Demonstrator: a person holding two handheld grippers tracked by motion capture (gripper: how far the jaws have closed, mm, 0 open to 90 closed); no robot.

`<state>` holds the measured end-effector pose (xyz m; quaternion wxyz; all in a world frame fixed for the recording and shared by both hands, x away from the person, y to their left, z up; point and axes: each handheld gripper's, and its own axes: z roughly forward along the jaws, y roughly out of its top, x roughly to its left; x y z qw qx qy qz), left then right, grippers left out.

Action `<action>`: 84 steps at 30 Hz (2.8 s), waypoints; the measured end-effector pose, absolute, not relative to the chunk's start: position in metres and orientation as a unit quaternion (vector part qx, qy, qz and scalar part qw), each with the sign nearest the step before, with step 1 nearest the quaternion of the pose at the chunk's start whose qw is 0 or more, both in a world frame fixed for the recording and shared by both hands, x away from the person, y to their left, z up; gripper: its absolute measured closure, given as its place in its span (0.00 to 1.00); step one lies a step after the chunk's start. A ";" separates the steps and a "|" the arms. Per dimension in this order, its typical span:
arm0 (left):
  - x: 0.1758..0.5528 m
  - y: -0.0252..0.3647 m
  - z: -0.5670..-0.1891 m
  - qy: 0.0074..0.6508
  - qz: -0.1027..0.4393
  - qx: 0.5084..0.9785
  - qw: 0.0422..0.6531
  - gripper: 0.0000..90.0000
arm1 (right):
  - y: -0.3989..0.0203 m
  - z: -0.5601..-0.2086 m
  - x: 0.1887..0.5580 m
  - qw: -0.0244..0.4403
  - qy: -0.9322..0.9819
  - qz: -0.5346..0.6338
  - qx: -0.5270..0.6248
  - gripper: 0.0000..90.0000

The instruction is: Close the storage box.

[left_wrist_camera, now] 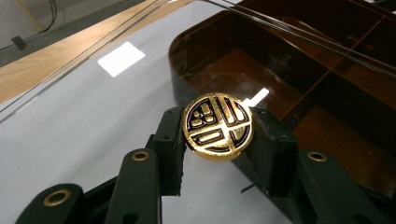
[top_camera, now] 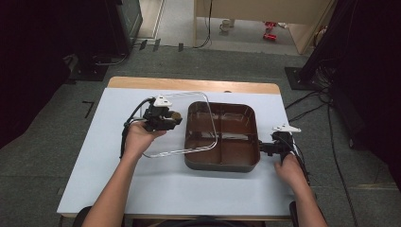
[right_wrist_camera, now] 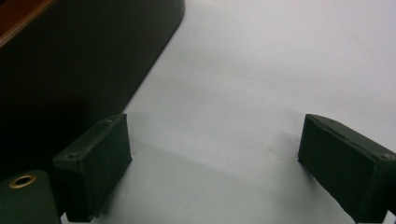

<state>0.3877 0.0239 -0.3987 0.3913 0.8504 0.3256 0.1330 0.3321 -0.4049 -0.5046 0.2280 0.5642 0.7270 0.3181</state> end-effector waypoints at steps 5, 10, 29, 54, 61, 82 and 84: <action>0.390 0.002 -0.395 0.311 0.125 0.855 0.395 0.65 | -0.405 -0.505 0.332 0.228 0.727 0.318 0.564 0.10; 0.391 -0.019 -0.391 0.295 0.122 0.861 0.396 0.65 | -0.405 -0.505 0.332 0.228 0.727 0.319 0.564 0.10; 0.389 -0.075 -0.405 0.266 0.094 0.877 0.388 0.65 | -0.405 -0.505 0.332 0.228 0.727 0.319 0.564 0.10; 0.377 -0.123 -0.419 0.243 0.099 0.895 0.360 0.65 | -0.405 -0.505 0.332 0.228 0.728 0.318 0.564 0.10; 0.378 -0.121 -0.421 0.244 0.093 0.892 0.368 0.65 | -0.405 -0.505 0.332 0.228 0.727 0.318 0.564 0.10; 0.383 -0.098 -0.405 0.253 0.067 0.882 0.391 0.37 | -0.405 -0.505 0.332 0.229 0.726 0.319 0.564 0.10; 0.382 -0.095 -0.404 0.254 0.065 0.881 0.393 0.36 | -0.405 -0.505 0.332 0.229 0.726 0.319 0.564 0.10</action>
